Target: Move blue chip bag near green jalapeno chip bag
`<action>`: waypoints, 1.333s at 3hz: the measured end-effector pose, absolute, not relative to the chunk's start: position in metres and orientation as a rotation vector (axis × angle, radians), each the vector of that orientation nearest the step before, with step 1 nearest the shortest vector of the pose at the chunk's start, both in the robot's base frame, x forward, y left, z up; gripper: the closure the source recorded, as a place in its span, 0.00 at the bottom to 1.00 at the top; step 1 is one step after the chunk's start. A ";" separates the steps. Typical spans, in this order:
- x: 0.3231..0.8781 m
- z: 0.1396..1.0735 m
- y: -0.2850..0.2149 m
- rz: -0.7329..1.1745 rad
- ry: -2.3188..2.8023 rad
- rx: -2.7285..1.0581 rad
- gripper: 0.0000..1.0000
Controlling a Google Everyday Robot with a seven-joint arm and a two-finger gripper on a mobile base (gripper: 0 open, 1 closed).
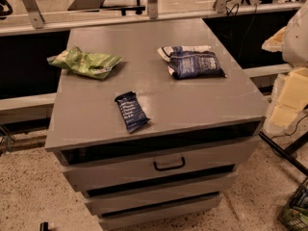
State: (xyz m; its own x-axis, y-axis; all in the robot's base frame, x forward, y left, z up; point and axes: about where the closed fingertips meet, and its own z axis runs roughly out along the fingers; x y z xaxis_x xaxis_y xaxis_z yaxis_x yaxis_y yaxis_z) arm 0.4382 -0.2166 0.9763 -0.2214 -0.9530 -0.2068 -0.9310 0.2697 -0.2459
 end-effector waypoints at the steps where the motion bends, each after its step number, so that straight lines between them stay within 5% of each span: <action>1: 0.440 0.977 -0.217 -0.101 2.223 -1.720 0.00; 4: 0.525 0.988 -0.233 -0.202 2.018 -1.746 0.00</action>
Offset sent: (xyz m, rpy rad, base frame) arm 0.0099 -0.0062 -0.0016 0.0309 -0.0394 0.0109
